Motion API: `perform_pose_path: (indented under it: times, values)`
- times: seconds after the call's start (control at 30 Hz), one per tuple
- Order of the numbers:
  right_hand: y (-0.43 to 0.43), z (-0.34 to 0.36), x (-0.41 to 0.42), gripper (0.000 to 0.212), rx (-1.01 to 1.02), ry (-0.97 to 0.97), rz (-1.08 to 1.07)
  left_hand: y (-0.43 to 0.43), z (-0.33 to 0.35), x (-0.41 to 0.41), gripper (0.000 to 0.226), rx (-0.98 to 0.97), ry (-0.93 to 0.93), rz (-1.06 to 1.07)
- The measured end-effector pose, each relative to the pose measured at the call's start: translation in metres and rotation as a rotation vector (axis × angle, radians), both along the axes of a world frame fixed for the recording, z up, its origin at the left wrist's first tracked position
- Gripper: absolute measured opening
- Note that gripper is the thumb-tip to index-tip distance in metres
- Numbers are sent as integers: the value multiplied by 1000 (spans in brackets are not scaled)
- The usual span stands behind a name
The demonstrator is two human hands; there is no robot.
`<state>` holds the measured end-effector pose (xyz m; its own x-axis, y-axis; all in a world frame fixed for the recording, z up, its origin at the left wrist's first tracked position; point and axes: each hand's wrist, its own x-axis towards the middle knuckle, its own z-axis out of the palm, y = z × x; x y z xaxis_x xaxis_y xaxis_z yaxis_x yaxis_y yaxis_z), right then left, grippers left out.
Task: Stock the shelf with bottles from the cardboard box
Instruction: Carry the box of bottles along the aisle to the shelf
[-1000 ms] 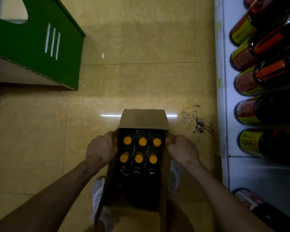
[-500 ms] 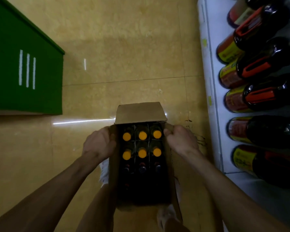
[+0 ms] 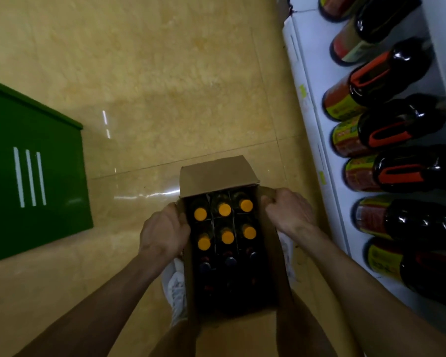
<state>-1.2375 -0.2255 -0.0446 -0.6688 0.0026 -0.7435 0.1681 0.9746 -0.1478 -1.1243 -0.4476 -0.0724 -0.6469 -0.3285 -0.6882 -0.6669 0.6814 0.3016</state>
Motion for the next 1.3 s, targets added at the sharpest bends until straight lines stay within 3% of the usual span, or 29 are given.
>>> perform_pose_path:
  times: [0.33, 0.6, 0.97, 1.3]
  values:
    - [-7, -8, -74, 28, -54, -71, 97, -5, 23, -73, 29, -89, -84, 17]
    - [-24, -13, -137, 35, -83, -35, 116, -25, 30, -136, 27, -109, -127, 54]
    - [-74, -23, -227, 34, -161, 65, 99, -79, 22, -219, 31, -58, 3, 104]
    - [-125, -27, -293, 28, -176, 244, 192, -125, 14, -264, 16, -7, 79, 181]
